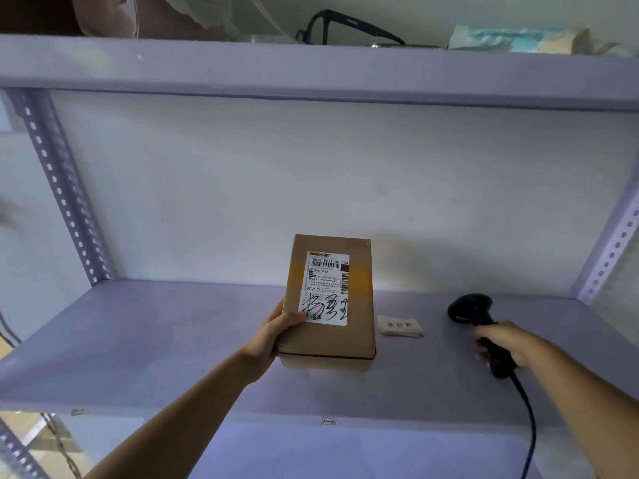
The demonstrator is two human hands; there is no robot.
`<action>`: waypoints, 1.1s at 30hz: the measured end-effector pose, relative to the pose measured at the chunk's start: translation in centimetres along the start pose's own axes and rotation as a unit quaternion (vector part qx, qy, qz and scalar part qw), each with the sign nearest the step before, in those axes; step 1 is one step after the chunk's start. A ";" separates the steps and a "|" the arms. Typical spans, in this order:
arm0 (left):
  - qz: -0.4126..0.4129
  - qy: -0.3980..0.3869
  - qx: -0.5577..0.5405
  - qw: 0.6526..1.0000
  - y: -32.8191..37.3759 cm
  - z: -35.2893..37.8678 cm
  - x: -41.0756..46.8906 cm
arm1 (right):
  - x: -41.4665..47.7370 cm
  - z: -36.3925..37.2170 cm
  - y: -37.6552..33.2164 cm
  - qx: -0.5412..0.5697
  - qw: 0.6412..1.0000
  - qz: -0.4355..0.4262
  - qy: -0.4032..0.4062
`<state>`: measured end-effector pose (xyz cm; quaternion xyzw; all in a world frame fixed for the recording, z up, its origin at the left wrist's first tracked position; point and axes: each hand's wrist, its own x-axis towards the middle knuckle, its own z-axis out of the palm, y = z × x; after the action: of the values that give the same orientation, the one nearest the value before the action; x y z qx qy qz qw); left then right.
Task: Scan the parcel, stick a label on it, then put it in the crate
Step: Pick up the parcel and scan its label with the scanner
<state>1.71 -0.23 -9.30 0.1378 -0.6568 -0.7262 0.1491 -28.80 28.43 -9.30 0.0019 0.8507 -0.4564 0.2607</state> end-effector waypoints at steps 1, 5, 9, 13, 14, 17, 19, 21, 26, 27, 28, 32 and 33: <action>0.005 -0.001 0.000 1.000 -0.1 0.0 -0.1 | 0.1 0.2 0.2 0.017 1.000 0.005 -0.009; 0.013 0.001 0.002 1.000 -0.4 0.0 -0.2 | -0.4 1.0 0.6 0.072 0.997 -0.026 -0.024; 0.012 0.003 0.010 1.000 -0.4 0.0 -0.3 | -2.9 0.9 -0.9 0.079 0.991 -0.096 -0.042; 0.014 0.000 0.030 0.999 0.5 0.1 -0.4 | -7.1 -0.5 -3.9 0.043 0.978 -0.187 -0.082; 0.014 -0.006 0.036 0.999 0.9 0.2 -0.5 | -8.3 -0.8 -4.5 0.024 0.972 -0.217 -0.090; 0.013 -0.024 0.048 0.998 2.2 0.4 -0.5 | -11.9 -1.1 -5.9 -0.047 0.946 -0.308 -0.090; 0.018 -0.034 0.057 0.998 2.8 0.7 -0.6 | -13.9 -0.7 -6.3 -0.104 0.921 -0.370 -0.067; 0.021 -0.041 0.067 0.997 3.2 1.1 -0.6 | -15.1 -0.1 -6.5 -0.168 0.890 -0.422 -0.035; 0.023 -0.037 0.075 0.996 3.6 1.6 -0.6 | -15.8 1.1 -6.3 -0.257 0.858 -0.443 -0.036; 0.023 -0.035 0.076 0.996 3.6 1.7 -0.7 | -15.7 1.3 -6.3 -0.266 0.855 -0.443 -0.037; 0.024 -0.032 0.078 0.996 3.6 1.8 -0.8 | -15.7 1.5 -6.3 -0.272 0.854 -0.442 -0.037; 0.028 -0.028 0.080 0.996 3.7 2.0 -1.1 | -14.9 1.7 -6.0 -0.282 0.851 -0.441 -0.040; 0.029 -0.028 0.080 0.996 3.7 2.0 -1.1 | -14.8 1.7 -6.0 -0.283 0.850 -0.442 -0.044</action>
<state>2.09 1.74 -5.41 0.1095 -0.7202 -0.6705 0.1405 -16.72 27.07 1.16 -0.4679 0.8420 -0.2622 0.0580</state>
